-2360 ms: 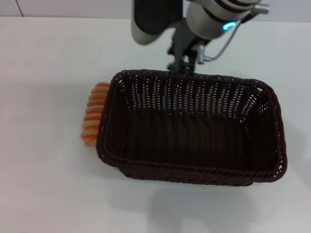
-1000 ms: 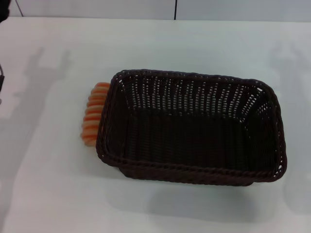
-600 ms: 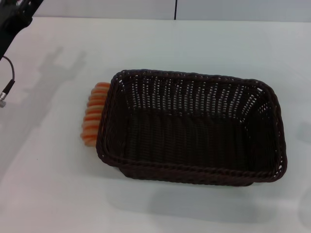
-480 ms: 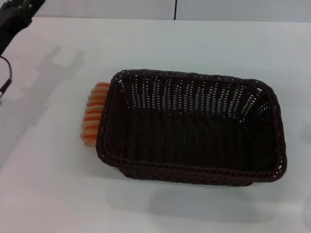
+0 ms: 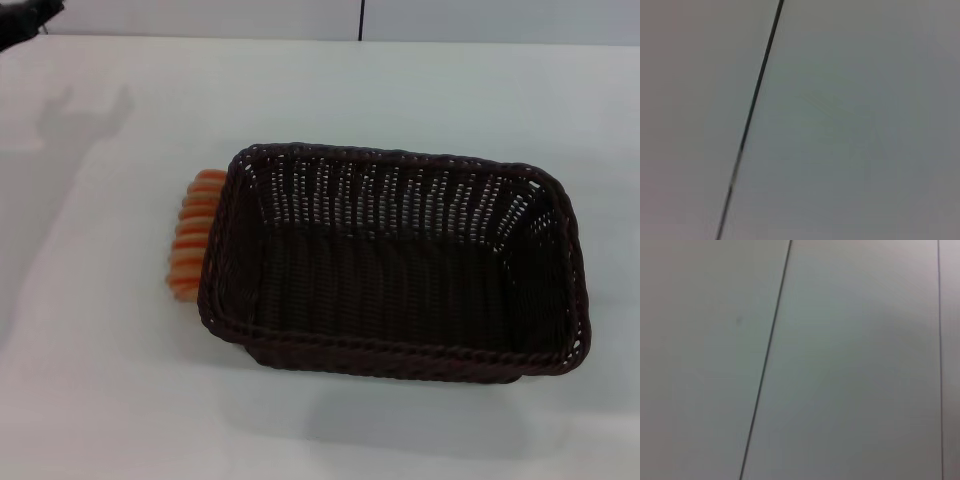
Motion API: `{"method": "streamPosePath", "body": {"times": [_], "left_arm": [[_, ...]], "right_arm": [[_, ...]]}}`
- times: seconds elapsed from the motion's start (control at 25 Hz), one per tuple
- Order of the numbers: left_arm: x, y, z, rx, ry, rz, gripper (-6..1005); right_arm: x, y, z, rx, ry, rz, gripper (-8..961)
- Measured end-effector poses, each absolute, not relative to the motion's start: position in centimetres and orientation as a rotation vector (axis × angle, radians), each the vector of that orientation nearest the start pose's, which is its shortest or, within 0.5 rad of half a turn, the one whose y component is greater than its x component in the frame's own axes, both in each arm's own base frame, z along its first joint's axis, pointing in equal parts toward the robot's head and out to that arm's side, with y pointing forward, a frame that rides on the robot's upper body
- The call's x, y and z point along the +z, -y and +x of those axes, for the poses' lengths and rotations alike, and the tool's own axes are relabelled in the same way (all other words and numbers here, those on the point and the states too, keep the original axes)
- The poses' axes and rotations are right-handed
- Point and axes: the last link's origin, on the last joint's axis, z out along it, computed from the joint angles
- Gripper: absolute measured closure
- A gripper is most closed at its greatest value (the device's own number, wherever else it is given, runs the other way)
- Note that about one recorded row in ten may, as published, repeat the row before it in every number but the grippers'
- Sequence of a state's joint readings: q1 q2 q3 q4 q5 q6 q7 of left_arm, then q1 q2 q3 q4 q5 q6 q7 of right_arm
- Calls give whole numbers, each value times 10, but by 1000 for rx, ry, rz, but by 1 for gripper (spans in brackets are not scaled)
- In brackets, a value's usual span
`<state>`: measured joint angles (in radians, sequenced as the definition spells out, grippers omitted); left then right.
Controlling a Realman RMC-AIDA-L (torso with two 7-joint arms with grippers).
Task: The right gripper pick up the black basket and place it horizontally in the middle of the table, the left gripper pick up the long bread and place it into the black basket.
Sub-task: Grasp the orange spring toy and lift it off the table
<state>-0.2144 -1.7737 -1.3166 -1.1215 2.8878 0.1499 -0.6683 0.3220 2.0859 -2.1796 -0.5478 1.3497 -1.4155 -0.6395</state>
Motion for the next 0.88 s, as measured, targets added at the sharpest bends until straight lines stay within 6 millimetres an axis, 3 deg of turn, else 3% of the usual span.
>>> {"method": "streamPosePath", "body": {"times": [0.2,0.32,0.64,0.88], "left_arm": [[108,-382,-266,-707,872,-1523,172],[116,-381,-248,-612,847,-1528,172],[106,-367,-205,-343,861,-1674,172],[96,-352,-194,-141,931,-1798,176]], "right_arm": [[57,-316,323,446,-336,-930,671],[59,-317,325,457,-345,-924,671],[59,-324,326,439,-339,-950,671],[58,-327,325,436,-335,-963,671]]}}
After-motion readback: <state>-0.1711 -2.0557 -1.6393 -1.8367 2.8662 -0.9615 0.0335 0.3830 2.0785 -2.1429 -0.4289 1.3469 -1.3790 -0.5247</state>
